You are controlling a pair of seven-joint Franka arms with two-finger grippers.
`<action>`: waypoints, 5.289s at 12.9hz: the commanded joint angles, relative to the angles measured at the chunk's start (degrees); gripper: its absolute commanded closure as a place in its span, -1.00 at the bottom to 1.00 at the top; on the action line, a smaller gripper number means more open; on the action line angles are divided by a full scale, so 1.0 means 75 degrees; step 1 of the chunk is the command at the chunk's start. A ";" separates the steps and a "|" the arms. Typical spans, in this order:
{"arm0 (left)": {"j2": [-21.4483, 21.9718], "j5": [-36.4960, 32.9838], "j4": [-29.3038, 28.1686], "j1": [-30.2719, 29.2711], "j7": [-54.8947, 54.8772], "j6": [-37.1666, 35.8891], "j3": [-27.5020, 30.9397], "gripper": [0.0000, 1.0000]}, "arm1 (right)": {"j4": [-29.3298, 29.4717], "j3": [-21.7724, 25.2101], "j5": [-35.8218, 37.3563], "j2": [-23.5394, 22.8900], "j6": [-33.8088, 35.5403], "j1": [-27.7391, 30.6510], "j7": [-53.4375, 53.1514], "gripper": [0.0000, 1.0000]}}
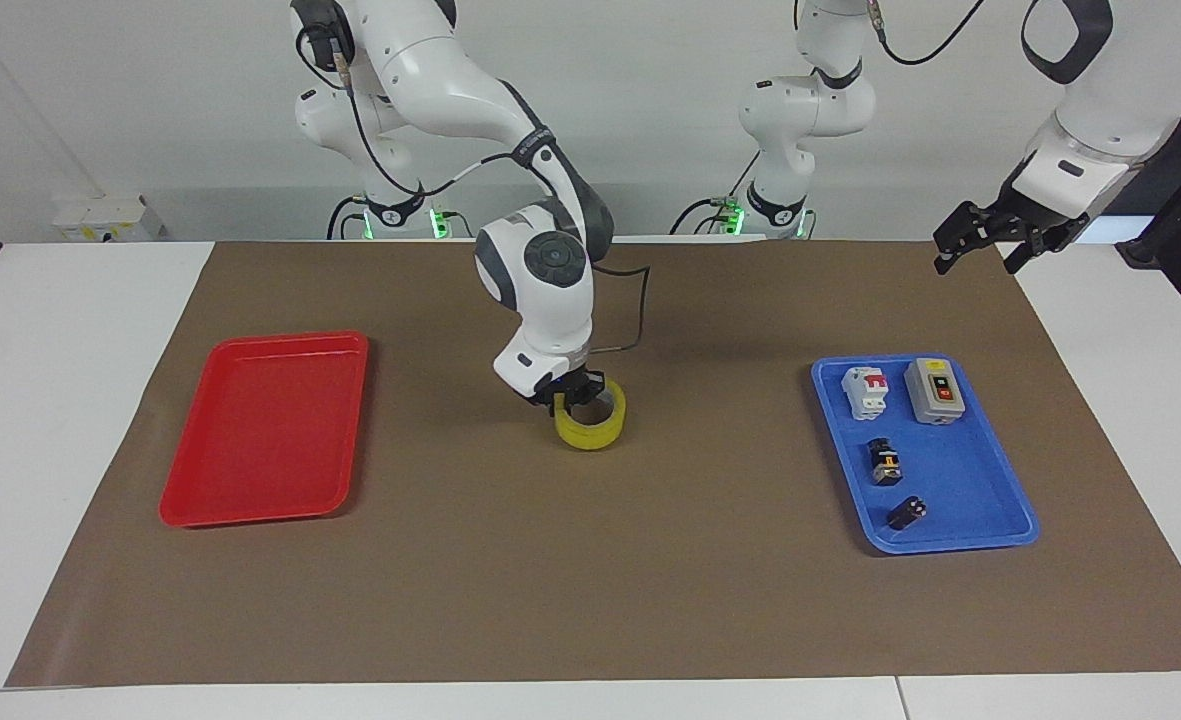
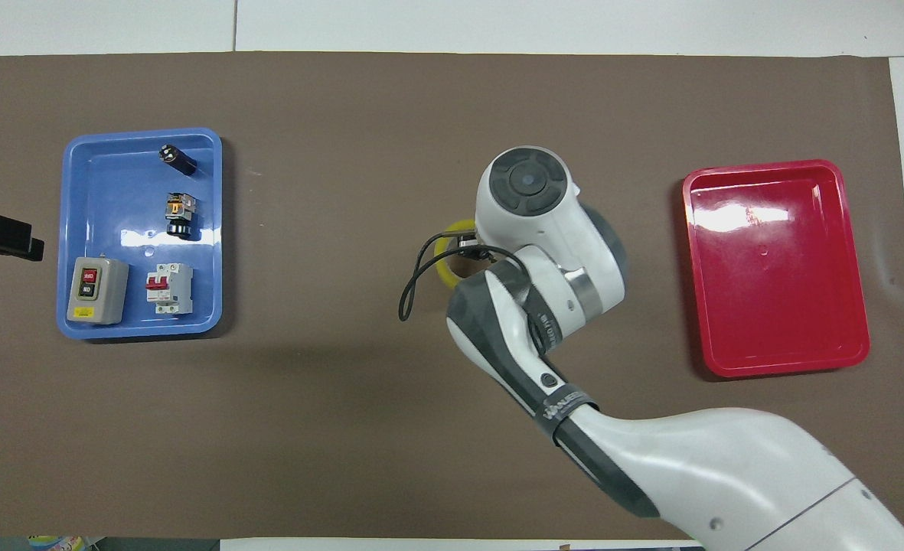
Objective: Place and move tape with both arms
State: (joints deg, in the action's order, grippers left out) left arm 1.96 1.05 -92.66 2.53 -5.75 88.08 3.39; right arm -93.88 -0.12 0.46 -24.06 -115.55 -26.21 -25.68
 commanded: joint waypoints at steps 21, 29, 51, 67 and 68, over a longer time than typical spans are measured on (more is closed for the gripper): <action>0.0242 -0.0280 -0.0160 -0.0021 0.0157 0.0034 -0.0054 -1.00 | -0.3024 -0.0090 0.0009 0.1906 -0.1485 0.5311 0.7561 -1.00; 0.0242 -0.0280 -0.0160 -0.0021 0.0157 0.0045 -0.0054 -1.00 | -0.0083 -0.0195 0.0102 0.2411 0.2419 0.4807 0.6402 -1.00; 0.0242 -0.0280 -0.0160 -0.0021 0.0157 0.0034 -0.0042 -1.00 | 0.0002 -0.0066 0.0208 0.3723 0.4696 0.4314 0.5006 -1.00; 0.0242 -0.0280 -0.0160 -0.0021 0.0157 0.0034 -0.0054 -1.00 | 0.0166 -0.0183 0.0009 0.3583 0.4028 0.3986 0.4573 -1.00; 0.0242 -0.0280 -0.0160 -0.0021 0.0157 0.0034 -0.0042 -1.00 | 0.0178 -0.0183 0.0009 0.3571 0.3993 0.3998 0.4549 -1.00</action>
State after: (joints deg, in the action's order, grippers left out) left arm 2.44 0.06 -92.67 2.46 -5.28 88.16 3.22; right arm -91.84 -1.38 1.09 2.32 -84.39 3.29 9.38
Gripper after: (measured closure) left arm 0.000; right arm 0.000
